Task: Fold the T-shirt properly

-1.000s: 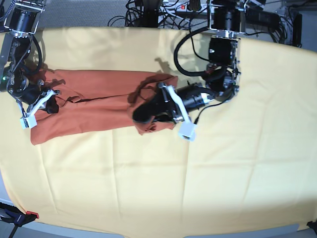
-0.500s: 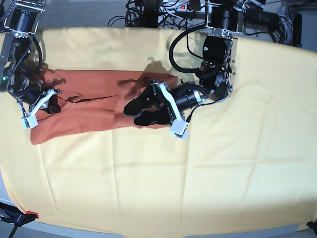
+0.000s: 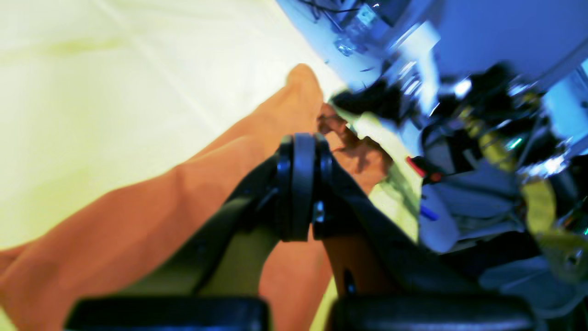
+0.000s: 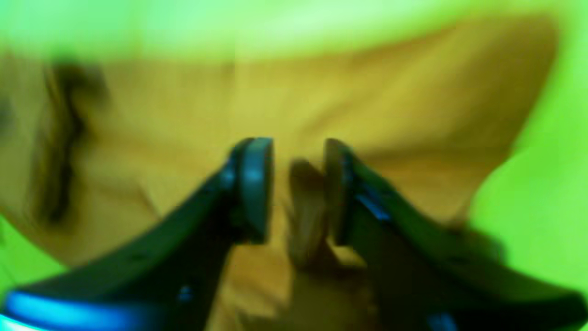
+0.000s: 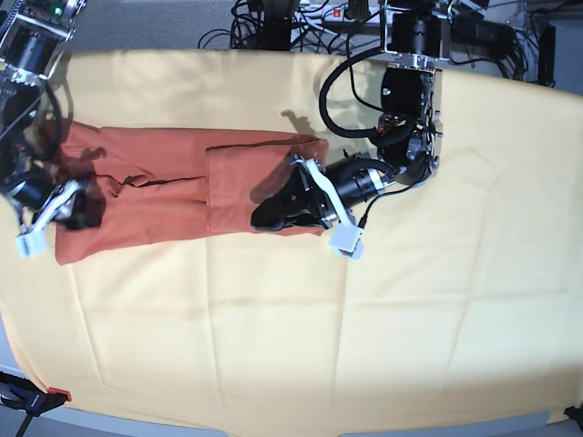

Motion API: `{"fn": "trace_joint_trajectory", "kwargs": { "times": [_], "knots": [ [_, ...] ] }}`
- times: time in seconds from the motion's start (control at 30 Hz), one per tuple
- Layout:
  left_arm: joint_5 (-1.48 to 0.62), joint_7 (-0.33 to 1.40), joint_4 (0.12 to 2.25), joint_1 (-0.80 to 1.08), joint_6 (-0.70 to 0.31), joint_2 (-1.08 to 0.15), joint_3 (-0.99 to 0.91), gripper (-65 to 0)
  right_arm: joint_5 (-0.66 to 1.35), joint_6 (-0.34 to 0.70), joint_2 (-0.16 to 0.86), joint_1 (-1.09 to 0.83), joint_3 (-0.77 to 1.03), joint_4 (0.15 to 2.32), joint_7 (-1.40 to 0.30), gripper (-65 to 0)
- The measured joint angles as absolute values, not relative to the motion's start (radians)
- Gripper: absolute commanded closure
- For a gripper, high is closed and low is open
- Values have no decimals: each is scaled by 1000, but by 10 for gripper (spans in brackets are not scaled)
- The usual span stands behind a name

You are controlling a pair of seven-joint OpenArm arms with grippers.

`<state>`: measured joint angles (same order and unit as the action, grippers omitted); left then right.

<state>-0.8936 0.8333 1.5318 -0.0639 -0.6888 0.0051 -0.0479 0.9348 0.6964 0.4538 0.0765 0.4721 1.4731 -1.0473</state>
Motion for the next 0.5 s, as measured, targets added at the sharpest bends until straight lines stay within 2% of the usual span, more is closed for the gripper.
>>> {"fn": "trace_joint_trajectory", "kwargs": {
  "times": [0.07,0.33,0.5],
  "knots": [
    [-891,833,1532,-64,-689,-5,-56,0,953,697,473,121,505,1477,-1048,-350],
    [-863,837,1532,-64,-689,-115,-59,0,927,696,568,131,582,1478,-1127,-349],
    [-863,838,1532,-64,-690,-156,-70,0,807,586,569,42,611,1463,-1109,-350]
  ]
}}
